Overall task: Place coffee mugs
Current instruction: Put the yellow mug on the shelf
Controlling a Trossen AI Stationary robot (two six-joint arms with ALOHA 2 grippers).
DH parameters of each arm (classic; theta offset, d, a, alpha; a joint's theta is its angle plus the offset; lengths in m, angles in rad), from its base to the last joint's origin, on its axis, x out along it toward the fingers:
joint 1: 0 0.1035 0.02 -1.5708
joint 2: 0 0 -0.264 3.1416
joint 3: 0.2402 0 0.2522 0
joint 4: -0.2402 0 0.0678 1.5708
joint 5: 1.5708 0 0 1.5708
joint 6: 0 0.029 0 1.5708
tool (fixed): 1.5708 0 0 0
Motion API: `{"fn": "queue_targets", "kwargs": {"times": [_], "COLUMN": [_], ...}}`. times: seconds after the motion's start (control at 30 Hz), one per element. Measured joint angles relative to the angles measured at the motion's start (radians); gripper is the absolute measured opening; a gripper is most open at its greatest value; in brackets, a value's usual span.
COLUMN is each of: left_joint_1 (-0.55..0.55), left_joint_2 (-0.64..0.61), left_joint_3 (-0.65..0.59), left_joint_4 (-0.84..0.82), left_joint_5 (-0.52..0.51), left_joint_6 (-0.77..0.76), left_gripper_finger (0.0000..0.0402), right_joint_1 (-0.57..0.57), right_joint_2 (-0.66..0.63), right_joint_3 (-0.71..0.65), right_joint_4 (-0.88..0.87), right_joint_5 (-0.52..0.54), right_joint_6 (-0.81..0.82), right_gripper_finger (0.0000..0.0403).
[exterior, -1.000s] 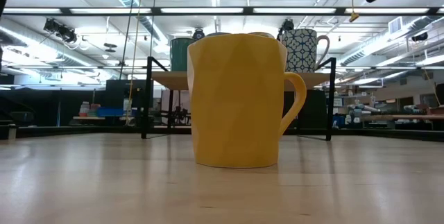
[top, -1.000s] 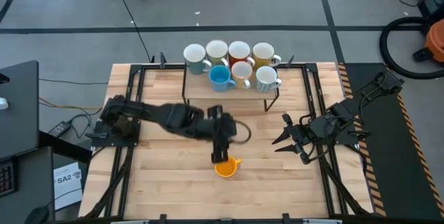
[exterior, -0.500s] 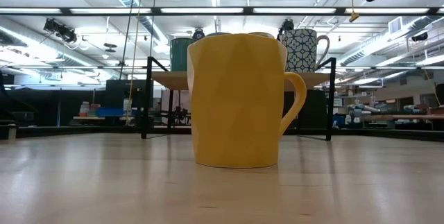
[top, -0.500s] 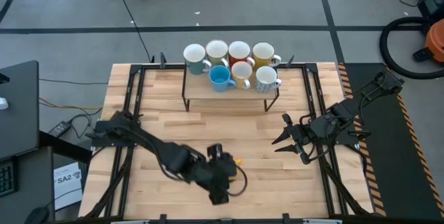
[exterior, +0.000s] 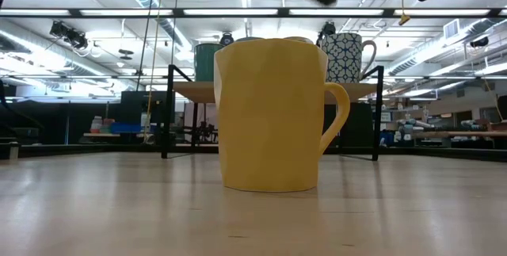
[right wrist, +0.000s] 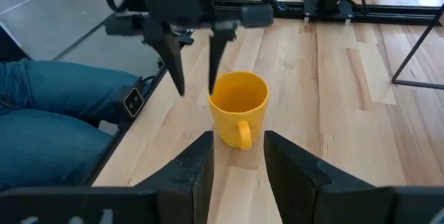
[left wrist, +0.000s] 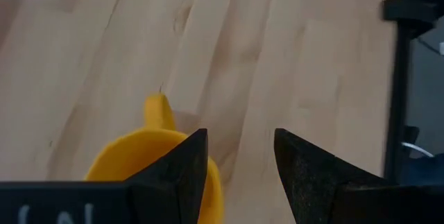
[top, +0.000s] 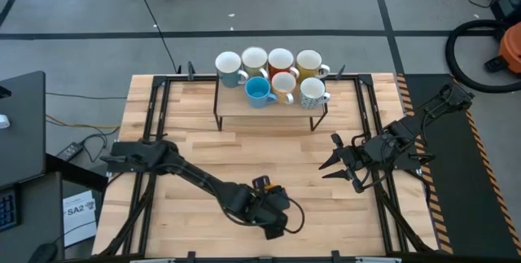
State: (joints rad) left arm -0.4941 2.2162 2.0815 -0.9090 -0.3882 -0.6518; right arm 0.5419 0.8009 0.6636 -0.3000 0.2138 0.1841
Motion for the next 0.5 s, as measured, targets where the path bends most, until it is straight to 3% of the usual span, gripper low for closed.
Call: {"fn": "queue_targets", "kwargs": {"times": [0.5], "left_joint_1": [0.032], "left_joint_2": [0.026], "left_joint_3": [-0.023], "left_joint_4": [-0.113], "left_joint_5": [0.015], "left_joint_6": [-0.146], "left_gripper_finger": [0.0173], "right_joint_1": [0.000], "right_joint_2": [0.000], "right_joint_3": [0.000], "right_joint_4": [0.000], "right_joint_5": [0.000], "right_joint_6": [0.000], "right_gripper_finger": [0.0132]}}
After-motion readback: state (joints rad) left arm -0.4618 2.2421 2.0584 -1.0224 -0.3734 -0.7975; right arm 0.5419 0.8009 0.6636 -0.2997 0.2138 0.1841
